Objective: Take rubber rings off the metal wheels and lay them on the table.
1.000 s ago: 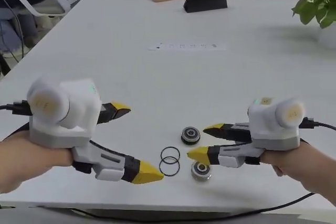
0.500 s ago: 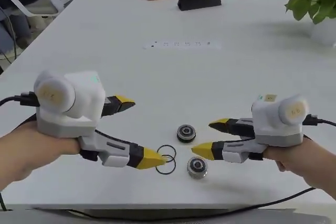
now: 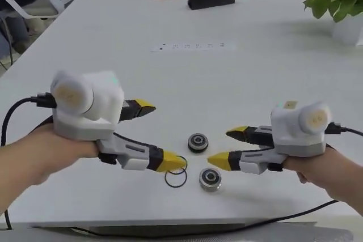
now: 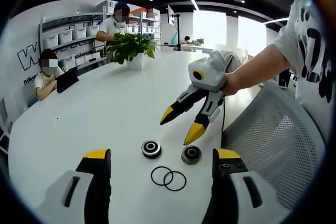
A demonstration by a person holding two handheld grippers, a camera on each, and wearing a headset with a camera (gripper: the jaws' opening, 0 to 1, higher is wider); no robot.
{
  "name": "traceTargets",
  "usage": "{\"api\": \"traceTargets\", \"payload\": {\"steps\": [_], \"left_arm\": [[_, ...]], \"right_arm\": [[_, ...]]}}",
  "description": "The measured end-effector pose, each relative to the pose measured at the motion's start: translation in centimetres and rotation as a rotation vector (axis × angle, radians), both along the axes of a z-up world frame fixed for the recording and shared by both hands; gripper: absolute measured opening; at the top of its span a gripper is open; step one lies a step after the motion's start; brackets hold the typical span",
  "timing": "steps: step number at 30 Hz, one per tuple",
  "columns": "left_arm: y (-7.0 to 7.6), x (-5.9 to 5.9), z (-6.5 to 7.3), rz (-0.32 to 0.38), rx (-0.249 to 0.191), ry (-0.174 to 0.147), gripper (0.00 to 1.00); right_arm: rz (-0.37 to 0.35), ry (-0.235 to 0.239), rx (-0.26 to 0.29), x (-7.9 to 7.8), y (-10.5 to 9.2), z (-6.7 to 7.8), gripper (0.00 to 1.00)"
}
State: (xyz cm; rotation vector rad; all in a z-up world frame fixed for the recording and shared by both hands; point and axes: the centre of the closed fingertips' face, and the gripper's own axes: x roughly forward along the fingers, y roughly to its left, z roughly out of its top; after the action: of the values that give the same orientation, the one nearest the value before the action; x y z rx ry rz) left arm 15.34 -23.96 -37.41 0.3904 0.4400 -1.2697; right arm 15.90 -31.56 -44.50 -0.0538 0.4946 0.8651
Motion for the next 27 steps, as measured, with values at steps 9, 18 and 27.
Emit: {"api": "traceTargets", "payload": {"steps": [9,18,27], "left_arm": [[-0.6,0.8,-1.0,0.002,0.006,0.020,0.67],[-1.3,1.4,-2.0,-0.013,0.022,0.027,0.61],[-2.3,2.0,-2.9,-0.022,0.024,0.048,0.52]], "right_arm": [[-0.003,-0.003,-0.003,0.2,0.0,-0.3,0.50],[-0.010,0.000,-0.003,0.7,0.0,-0.8,0.47],[-0.011,0.006,-0.001,1.1,0.1,-1.4,0.44]]}}
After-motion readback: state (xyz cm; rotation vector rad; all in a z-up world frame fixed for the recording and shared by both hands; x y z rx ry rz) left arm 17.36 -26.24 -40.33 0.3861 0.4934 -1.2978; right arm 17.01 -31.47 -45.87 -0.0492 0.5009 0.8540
